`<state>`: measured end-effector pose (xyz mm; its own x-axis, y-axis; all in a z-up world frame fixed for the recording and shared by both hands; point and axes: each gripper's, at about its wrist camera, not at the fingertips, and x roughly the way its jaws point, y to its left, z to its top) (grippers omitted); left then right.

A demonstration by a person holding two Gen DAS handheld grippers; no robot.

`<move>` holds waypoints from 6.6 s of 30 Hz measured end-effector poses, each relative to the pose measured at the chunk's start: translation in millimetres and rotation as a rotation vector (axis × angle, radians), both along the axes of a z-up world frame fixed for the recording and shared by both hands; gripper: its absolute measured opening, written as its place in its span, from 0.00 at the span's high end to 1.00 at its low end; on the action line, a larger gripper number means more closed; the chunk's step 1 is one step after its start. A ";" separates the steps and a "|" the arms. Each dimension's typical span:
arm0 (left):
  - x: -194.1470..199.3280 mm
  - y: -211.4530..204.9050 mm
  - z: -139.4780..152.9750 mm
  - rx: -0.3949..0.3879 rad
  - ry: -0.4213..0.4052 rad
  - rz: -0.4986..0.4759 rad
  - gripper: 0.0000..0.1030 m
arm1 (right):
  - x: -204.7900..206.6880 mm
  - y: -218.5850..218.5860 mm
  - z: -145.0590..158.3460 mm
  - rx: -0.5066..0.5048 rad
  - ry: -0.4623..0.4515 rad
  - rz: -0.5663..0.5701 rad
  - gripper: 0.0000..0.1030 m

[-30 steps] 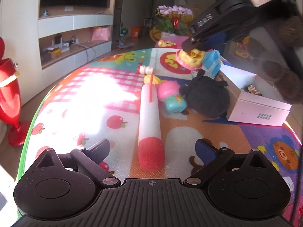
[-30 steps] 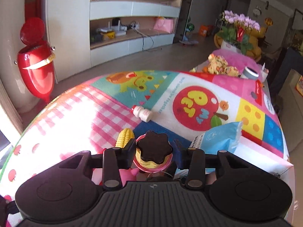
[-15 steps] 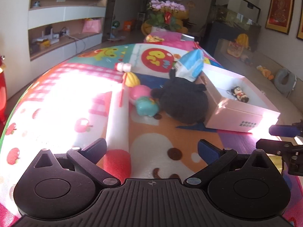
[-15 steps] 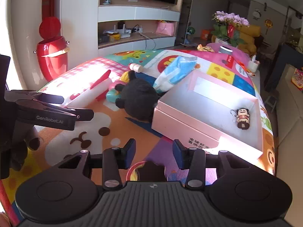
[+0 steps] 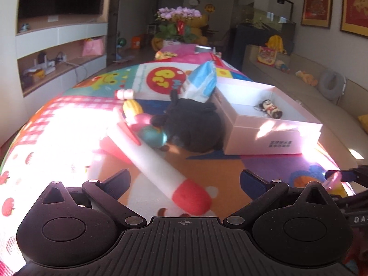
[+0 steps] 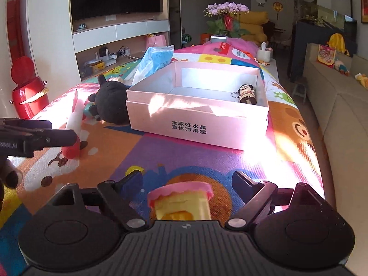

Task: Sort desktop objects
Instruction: 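Lift the yellow cupcake toy off the mat with the right tool, then grasp the white-and-red toy stick with the left tool while the right tool holds the cupcake, then carry the stick with the left tool into the pink box while the right tool drops the cupcake there, then grasp the blue-and-white wet-wipes pack with the right tool, then move the wipes pack beside the black plush and release it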

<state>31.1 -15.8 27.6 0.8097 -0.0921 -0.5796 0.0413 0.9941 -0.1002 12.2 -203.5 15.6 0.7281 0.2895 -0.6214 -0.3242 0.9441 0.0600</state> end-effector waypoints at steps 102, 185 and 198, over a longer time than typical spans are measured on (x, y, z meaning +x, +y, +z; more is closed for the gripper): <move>-80.1 -88.3 62.7 0.237 -0.130 -0.410 0.66 | -56.4 -1.8 61.1 -0.154 -0.101 0.039 0.48; 0.3 32.8 -19.6 0.013 -0.005 0.107 0.00 | 150.6 169.4 138.3 0.124 0.172 0.274 0.77; -10.4 47.0 -19.6 0.118 0.033 0.118 0.00 | 110.4 193.6 41.4 -0.418 -0.164 0.378 0.19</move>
